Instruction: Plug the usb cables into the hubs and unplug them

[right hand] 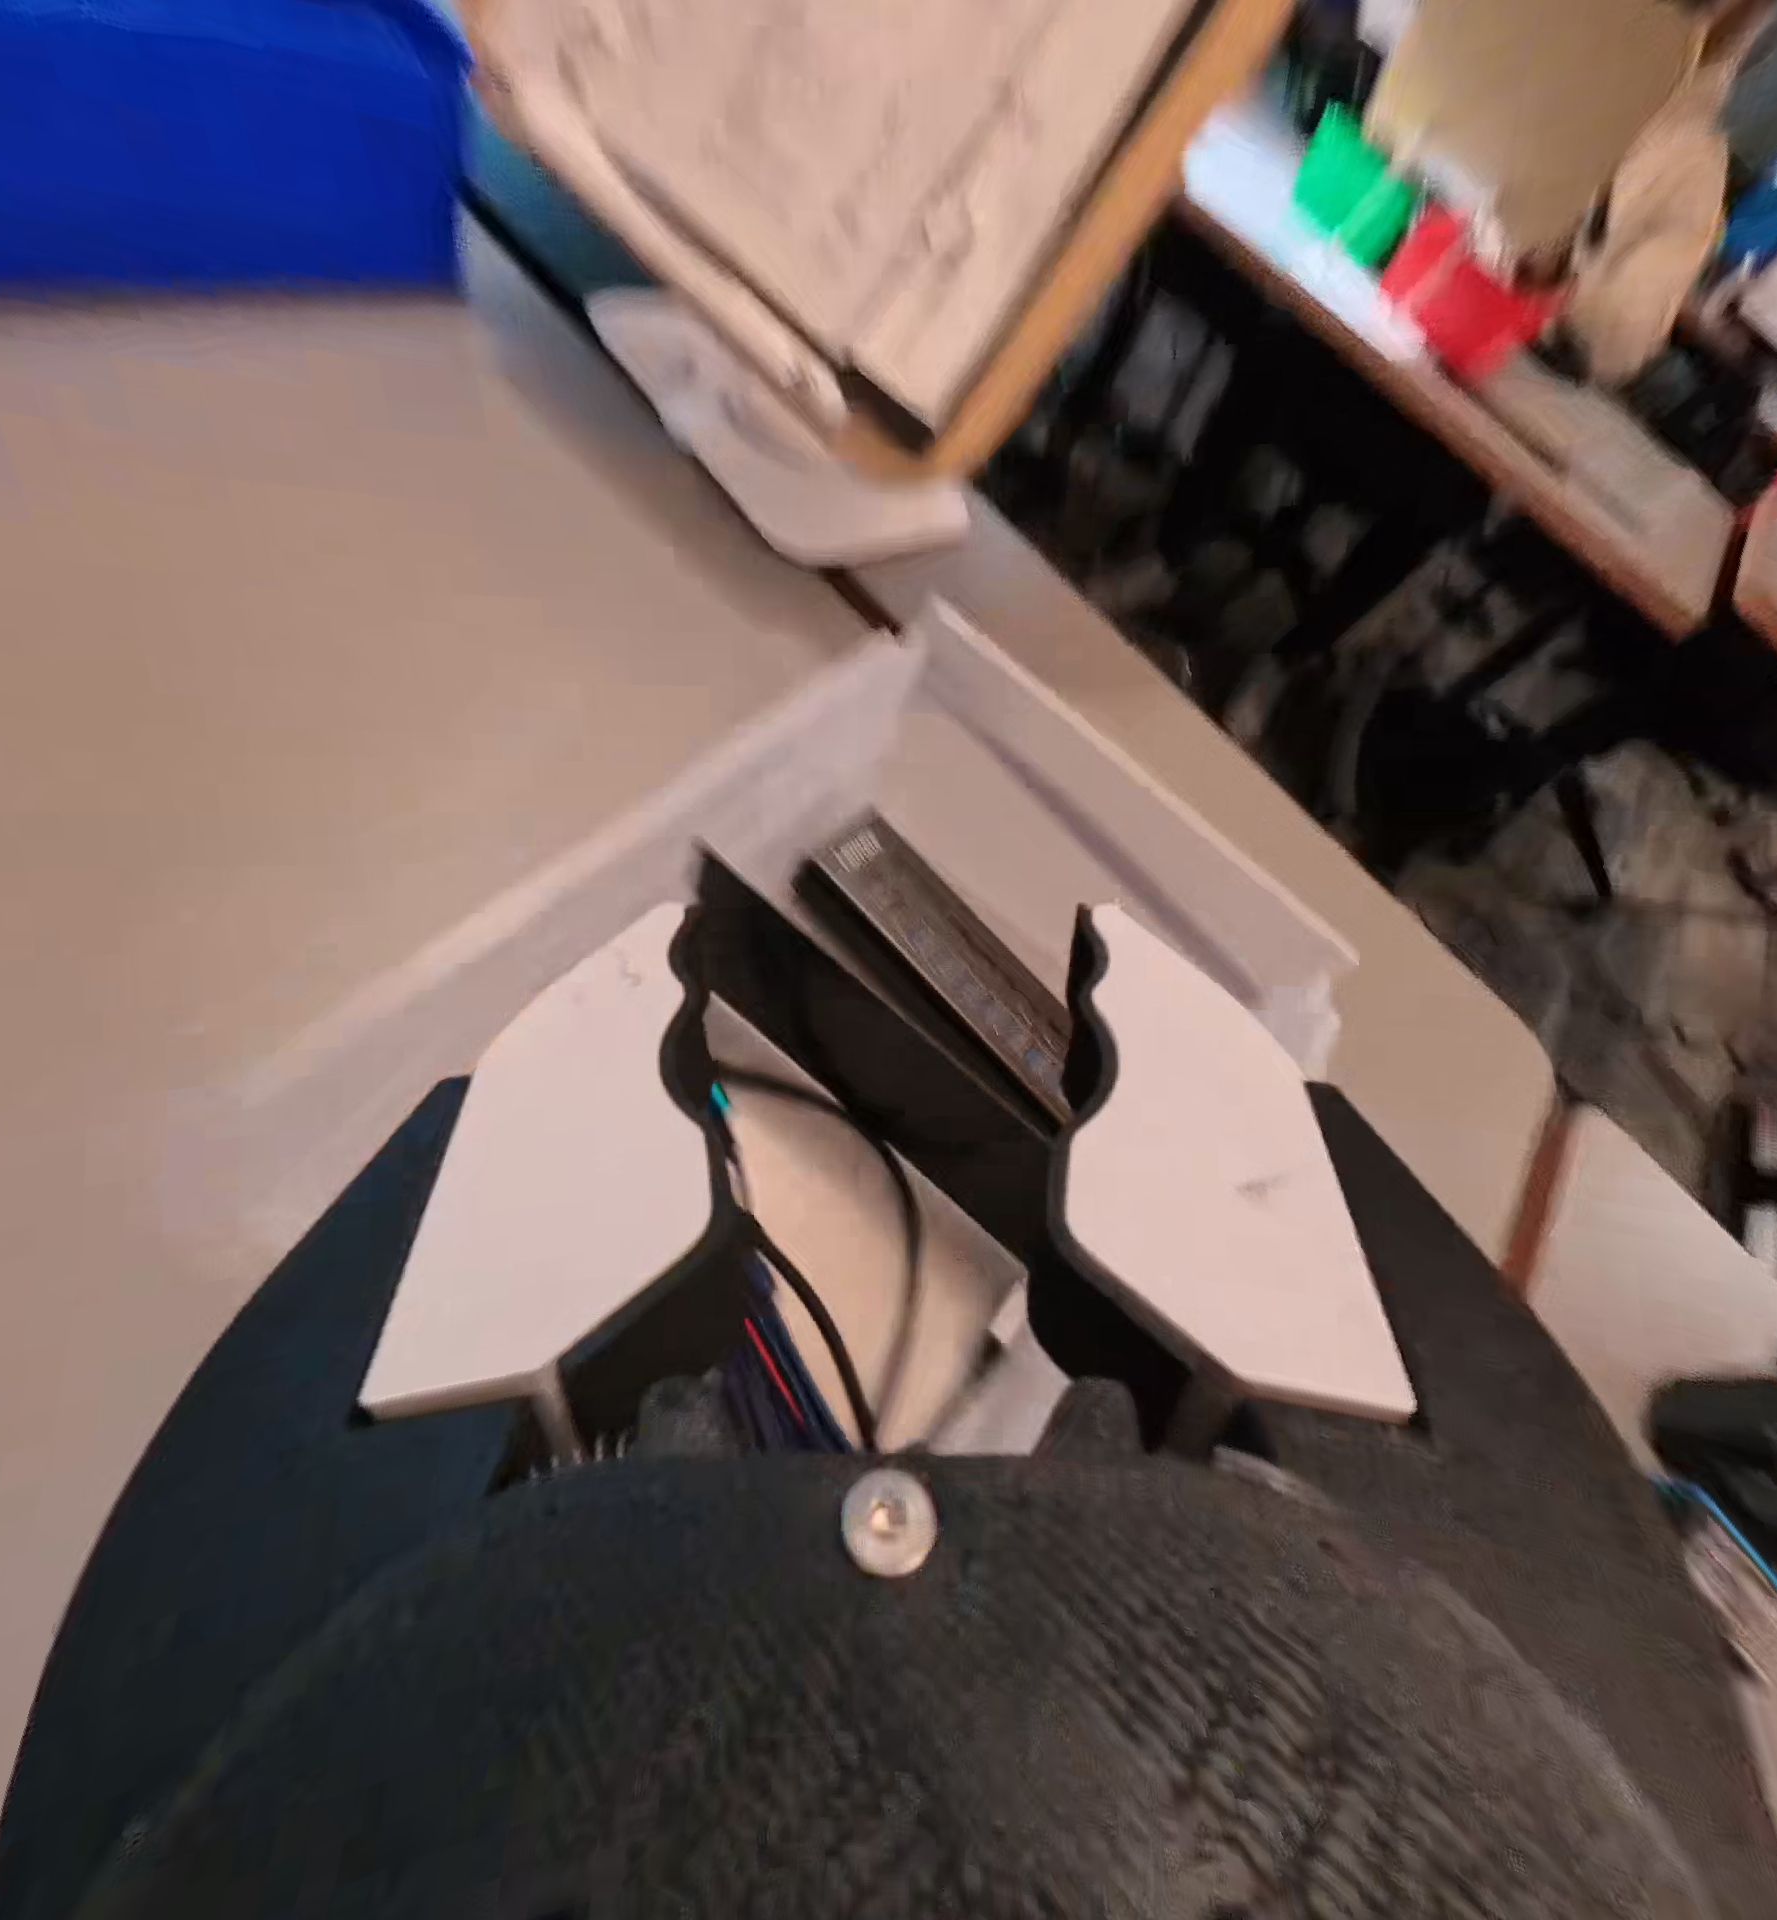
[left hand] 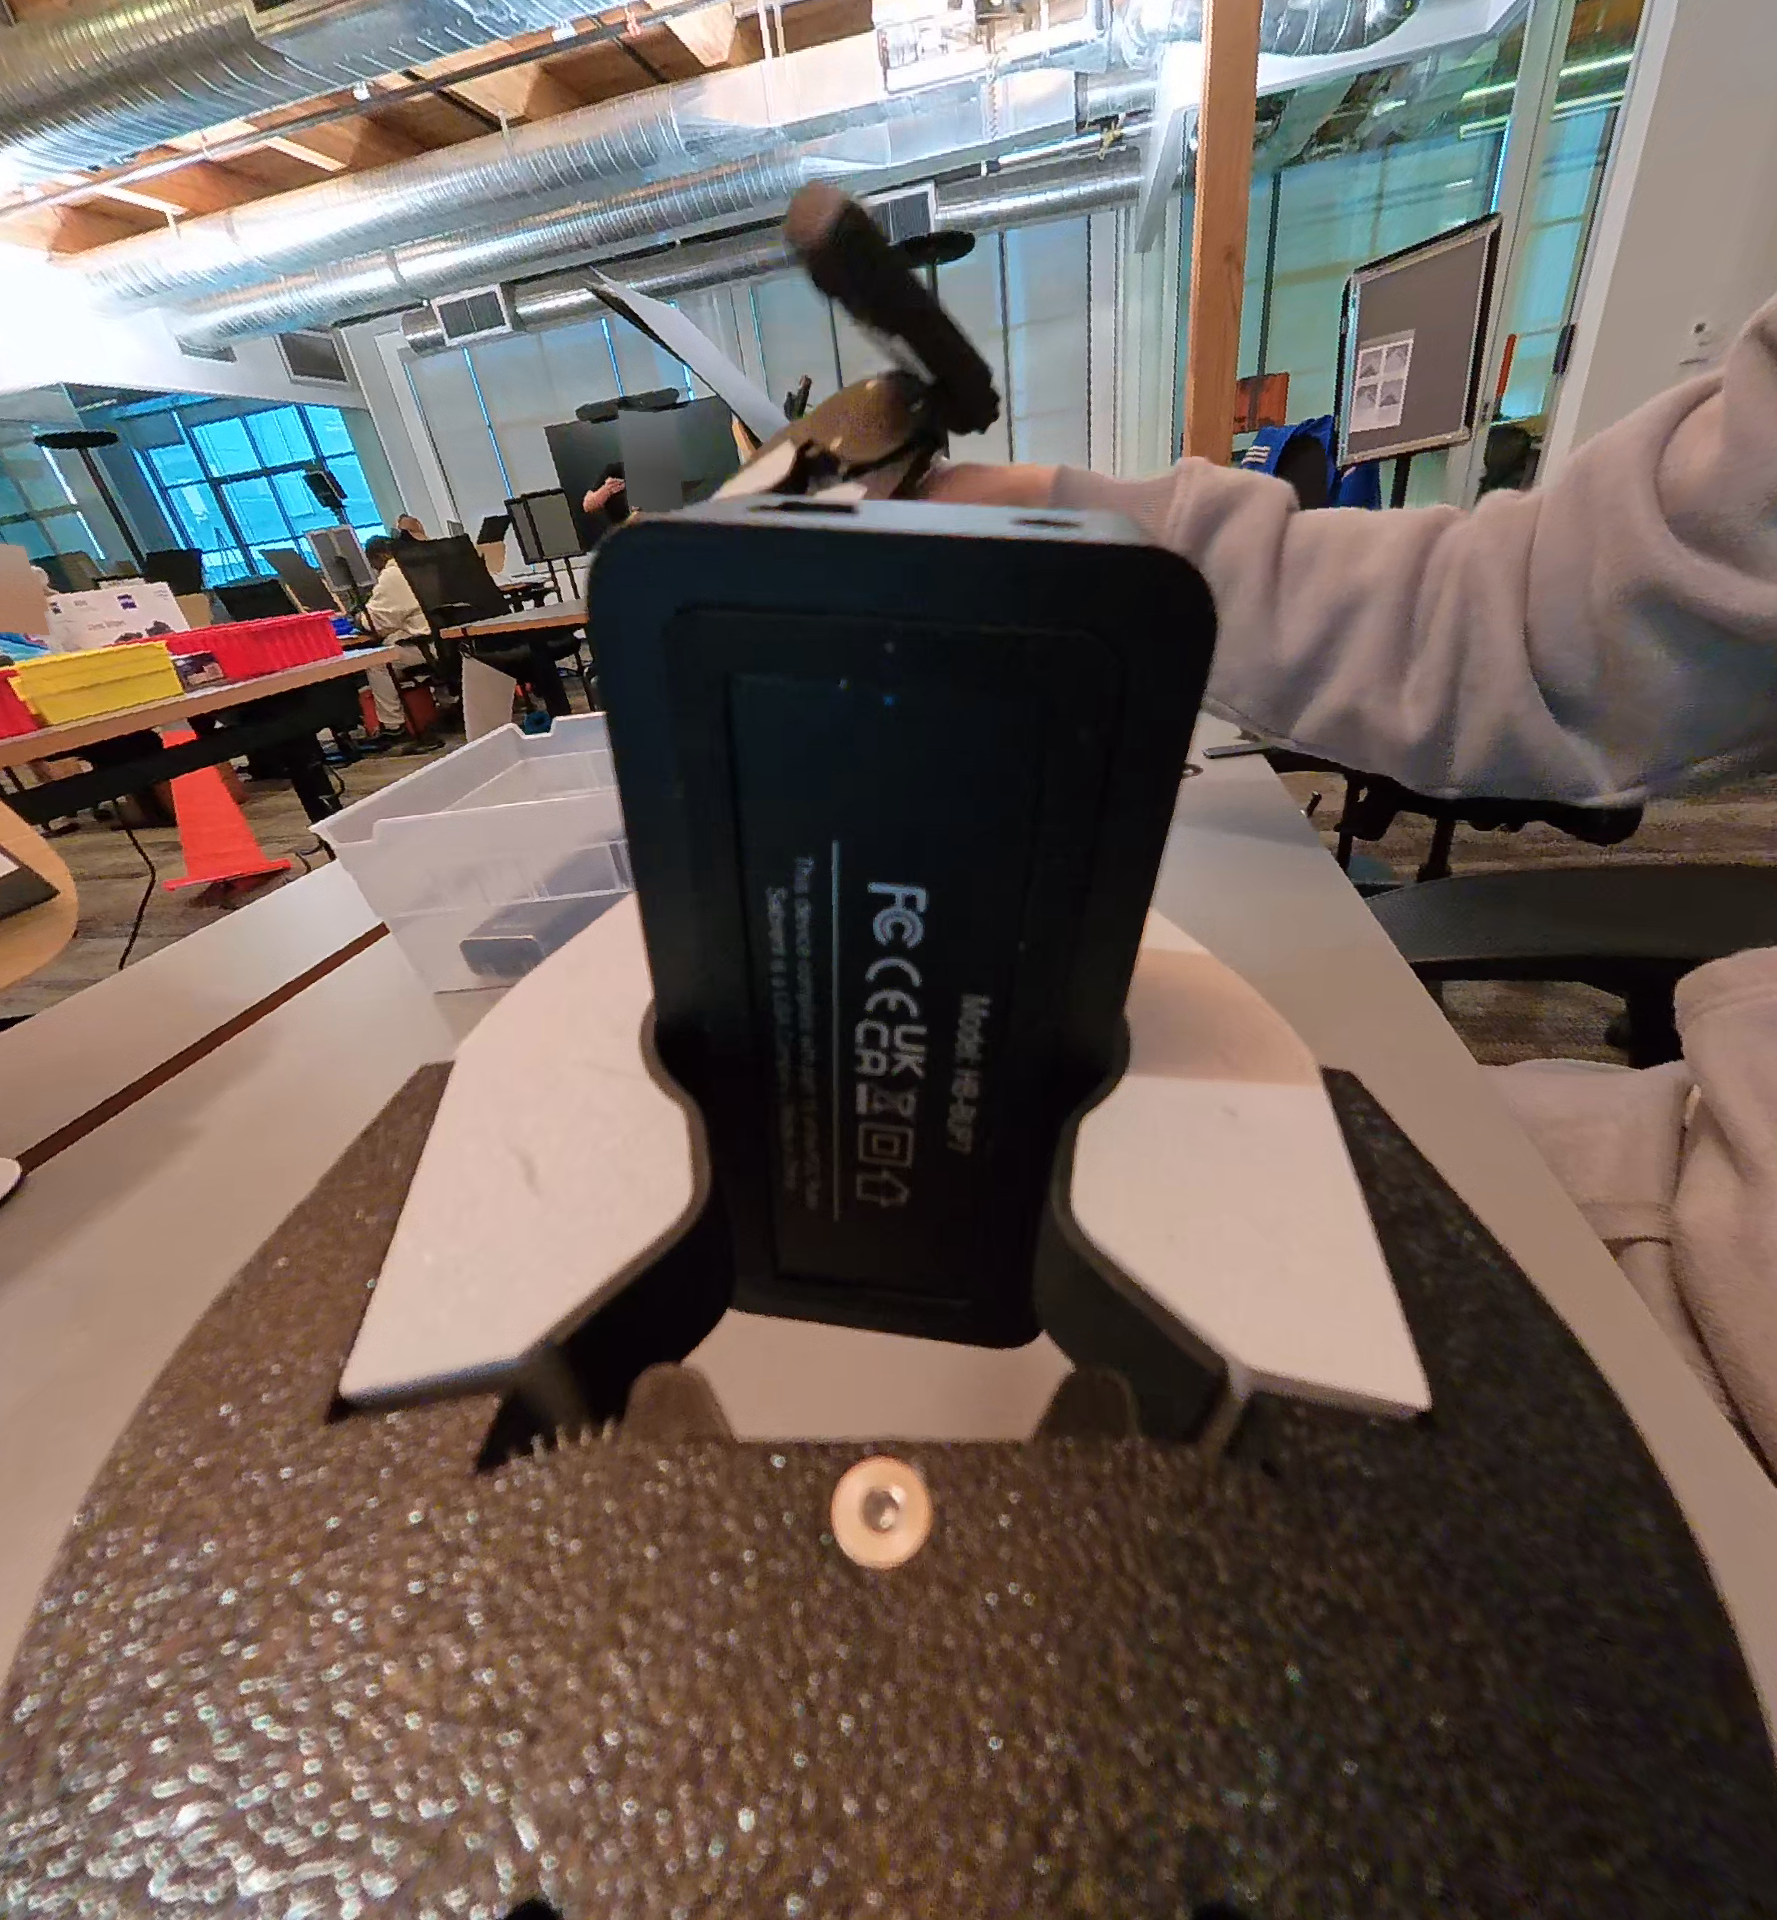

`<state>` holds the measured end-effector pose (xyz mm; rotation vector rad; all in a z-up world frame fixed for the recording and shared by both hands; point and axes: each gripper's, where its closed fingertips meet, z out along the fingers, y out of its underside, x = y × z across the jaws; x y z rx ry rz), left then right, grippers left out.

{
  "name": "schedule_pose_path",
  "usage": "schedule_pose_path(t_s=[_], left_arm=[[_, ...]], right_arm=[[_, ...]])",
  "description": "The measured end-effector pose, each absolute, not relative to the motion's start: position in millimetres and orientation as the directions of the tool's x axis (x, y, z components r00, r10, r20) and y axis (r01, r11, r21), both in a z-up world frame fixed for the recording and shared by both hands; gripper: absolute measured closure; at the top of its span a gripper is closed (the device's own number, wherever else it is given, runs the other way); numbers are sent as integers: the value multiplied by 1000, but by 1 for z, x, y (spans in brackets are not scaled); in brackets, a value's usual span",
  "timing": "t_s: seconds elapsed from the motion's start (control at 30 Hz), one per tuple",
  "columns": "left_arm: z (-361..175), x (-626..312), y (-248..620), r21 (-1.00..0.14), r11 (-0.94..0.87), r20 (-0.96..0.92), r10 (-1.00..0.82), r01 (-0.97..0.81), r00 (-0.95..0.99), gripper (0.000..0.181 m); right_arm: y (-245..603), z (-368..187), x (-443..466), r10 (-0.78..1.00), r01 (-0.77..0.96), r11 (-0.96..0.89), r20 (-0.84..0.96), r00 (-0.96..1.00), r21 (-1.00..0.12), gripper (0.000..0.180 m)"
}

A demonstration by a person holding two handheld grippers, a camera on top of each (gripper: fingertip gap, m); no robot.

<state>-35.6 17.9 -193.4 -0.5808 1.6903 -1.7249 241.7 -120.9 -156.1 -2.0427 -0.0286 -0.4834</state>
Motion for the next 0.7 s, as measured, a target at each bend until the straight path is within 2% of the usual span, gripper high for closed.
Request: schedule_pose_path(t_s=[0.17, 0.3, 0.47, 0.7], left_arm=[[-194, -36, 11, -991, 31, -118, -694, 134, -711, 108], [-197, -36, 1, -991, 41, -121, -672, 126, -731, 108], [-198, -36, -10, -990, 55, -137, -649, 133, -748, 107], [-198, -36, -13, -987, 66, -153, -653, 146, -741, 108]], right_arm=[[-65, -146, 98, 67, 295, -237, 287, 955, -926, 106], [-16, -148, -8, 247, 262, -75, 237, 940, -962, 108], [23, -161, -64, 397, 277, -77, 225, 890, -958, 110], [36, -179, -82, 438, 328, -126, 244, 865, -936, 111]])
